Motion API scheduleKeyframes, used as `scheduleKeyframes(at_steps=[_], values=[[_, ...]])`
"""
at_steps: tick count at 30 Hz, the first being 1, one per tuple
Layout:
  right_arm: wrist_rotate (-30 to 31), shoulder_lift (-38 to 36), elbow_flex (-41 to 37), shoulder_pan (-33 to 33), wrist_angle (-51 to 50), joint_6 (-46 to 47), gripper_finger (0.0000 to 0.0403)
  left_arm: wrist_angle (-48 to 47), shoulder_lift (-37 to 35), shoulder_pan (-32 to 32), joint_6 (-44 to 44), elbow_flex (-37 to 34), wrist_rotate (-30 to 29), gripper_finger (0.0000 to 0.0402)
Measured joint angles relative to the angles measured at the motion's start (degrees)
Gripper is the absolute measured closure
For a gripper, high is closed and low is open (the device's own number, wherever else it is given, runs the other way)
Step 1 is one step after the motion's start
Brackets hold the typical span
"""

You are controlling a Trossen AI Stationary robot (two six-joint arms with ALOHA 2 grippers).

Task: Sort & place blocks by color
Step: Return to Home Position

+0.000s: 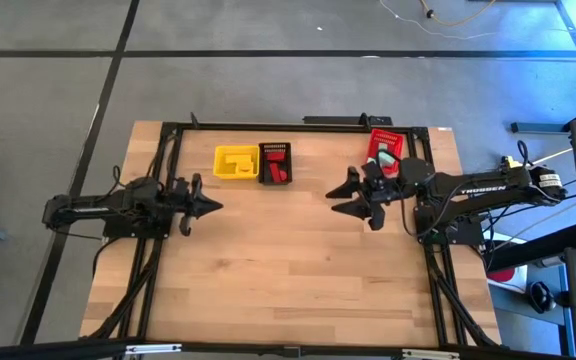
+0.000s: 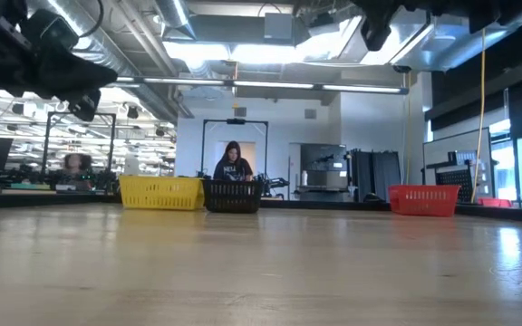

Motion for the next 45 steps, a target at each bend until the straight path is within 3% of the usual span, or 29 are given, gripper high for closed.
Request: scheduleKeyframes(at_steps=[4,12,16,20,22,24,28,33,41,45], values=[[-3.9,-1.1,0.0,0.0,-0.2,-1.5,0.0185,-1.5,1.0,0.0,-1.6,0.0,-7.0,0.0402],[-4.8,-7.5,0.0,0.0,-9.1,-10.2,0.0205,-1.5,1.4,0.0,-2.5,0.0,-8.5,0.0402],[-3.3,-11.8,0.0,0.0,-18.2,-16.1,0.0254,-1.5,1.4,0.0,-2.5,0.0,-8.6,0.0402],[-2.4,-16.5,-2.5,-1.1,-22.3,-19.1,0.0333,-1.5,1.4,0.0,-2.5,0.0,-8.7,0.0402],[-2.9,-19.4,-6.2,-2.5,-21.5,-18.5,0.0377,-1.5,1.4,0.0,-2.5,0.0,-8.7,0.0402],[-3.7,-22.6,-10.5,-4.3,-19.4,-15.5,0.0394,-1.5,1.4,0.0,-2.5,0.0,-8.7,0.0402],[-8.9,-29.0,-18.3,-9.1,-15.4,-8.5,0.0399,-1.5,1.4,0.0,-2.5,0.0,-8.7,0.0401],[-13.8,-35.8,-22.5,-15.2,-14.9,-3.5,0.0401,-1.5,1.4,0.0,-2.5,0.0,-8.7,0.0401],[-14.7,-44.9,-28.0,-19.1,-14.3,-0.4,0.0402,-1.5,1.4,0.0,-2.5,0.0,-8.7,0.0401],[-12.0,-47.9,-34.9,-17.9,-4.4,8.2,0.0402,-1.5,1.4,0.0,-2.5,0.0,-8.7,0.0401]])
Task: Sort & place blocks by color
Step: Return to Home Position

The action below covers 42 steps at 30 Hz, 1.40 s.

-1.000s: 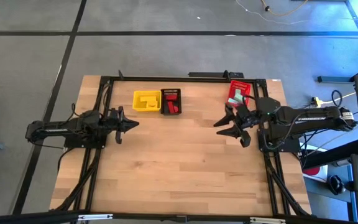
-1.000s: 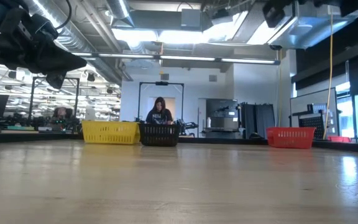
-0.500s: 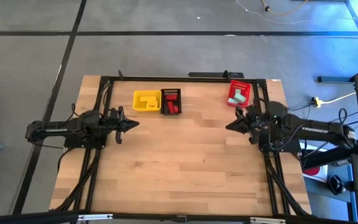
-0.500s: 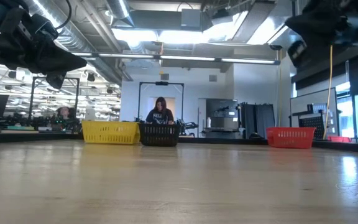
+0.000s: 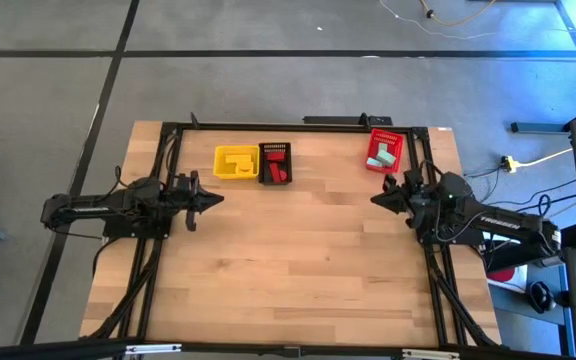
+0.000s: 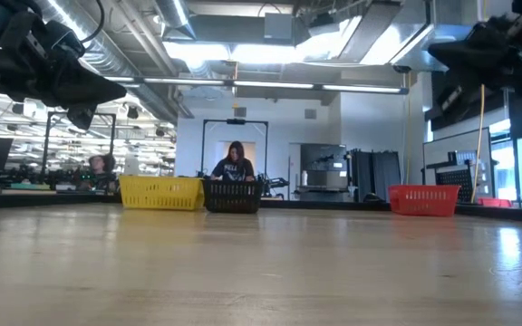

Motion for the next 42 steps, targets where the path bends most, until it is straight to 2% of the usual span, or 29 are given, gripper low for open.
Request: scheduleKeyframes(at_steps=[4,7,11,13,16,23,42], values=[[6.5,-0.4,-0.1,5.5,1.4,0.1,0.0402,0.1,0.0,0.0,0.0,0.0,-0.1,0.0401],[14.6,-0.4,-0.1,10.9,0.8,-3.6,0.0403,0.1,0.0,0.0,0.0,0.0,-0.1,0.0401],[25.7,-0.4,-0.1,15.1,-12.1,-11.9,0.0403,0.1,0.0,0.0,0.0,0.0,-0.1,0.0401],[28.4,-0.7,-0.1,15.5,-18.2,-13.7,0.0403,0.1,0.0,0.0,0.0,0.0,-0.1,0.0401],[26.7,-1.0,0.1,15.3,-20.0,-18.1,0.0403,0.1,0.0,0.0,0.0,0.0,-0.1,0.0401],[27.8,-1.2,0.2,13.2,-20.0,-25.5,0.0403,0.1,0.0,0.0,0.0,0.0,-0.1,0.0401],[27.7,-1.2,0.2,13.1,-20.0,-25.5,0.0393,0.0,0.0,0.0,0.0,0.0,0.0,0.0401]])
